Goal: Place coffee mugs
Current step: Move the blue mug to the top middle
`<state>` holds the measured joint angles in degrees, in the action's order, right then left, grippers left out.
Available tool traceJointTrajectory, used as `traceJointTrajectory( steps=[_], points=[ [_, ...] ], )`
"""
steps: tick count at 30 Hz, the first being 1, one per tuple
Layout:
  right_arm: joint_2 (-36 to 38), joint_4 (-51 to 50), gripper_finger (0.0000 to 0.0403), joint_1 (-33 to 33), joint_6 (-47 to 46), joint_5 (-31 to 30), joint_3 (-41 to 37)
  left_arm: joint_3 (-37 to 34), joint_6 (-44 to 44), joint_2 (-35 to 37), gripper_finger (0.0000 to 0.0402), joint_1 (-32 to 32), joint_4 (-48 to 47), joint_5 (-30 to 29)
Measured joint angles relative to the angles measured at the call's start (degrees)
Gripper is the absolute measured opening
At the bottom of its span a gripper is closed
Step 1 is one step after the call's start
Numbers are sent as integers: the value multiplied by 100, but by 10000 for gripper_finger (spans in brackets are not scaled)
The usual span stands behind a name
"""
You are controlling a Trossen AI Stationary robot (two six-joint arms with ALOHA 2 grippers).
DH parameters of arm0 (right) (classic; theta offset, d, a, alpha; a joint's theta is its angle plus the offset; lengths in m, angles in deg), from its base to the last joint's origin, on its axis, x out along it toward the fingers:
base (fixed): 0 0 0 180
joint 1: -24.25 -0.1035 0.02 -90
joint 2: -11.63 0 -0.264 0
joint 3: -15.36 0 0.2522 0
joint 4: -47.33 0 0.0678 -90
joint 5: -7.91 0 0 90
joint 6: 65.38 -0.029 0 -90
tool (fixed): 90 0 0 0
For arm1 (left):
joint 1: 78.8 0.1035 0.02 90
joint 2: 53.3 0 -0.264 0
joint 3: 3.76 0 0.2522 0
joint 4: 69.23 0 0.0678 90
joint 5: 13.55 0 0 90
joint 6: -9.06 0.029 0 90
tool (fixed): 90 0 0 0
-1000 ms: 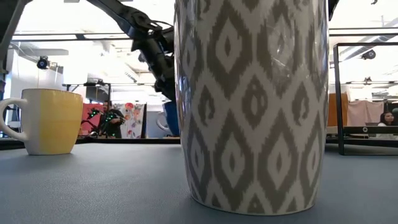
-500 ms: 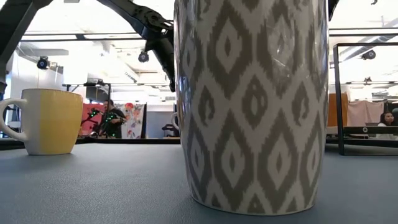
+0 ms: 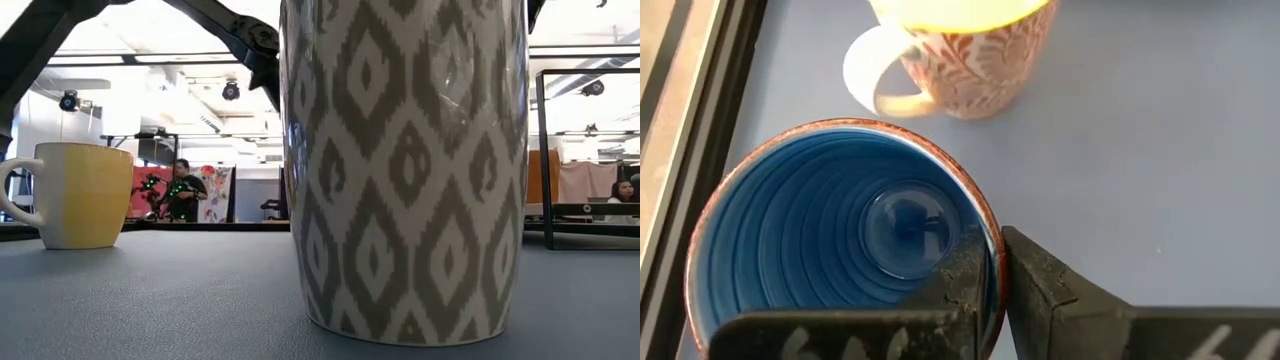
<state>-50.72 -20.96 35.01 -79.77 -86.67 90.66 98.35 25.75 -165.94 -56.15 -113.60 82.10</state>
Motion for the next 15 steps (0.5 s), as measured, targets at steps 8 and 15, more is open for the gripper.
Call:
traceJointTrajectory(
  steps=[8, 15],
  points=[
    [0, 1, 112, 0, -2, 0, 0, 199, 48, -175, 10, -48, 6, 2],
    [0, 2, 112, 0, 0, 0, 0, 206, 83, -175, 10, -85, 44, 0]
  ],
)
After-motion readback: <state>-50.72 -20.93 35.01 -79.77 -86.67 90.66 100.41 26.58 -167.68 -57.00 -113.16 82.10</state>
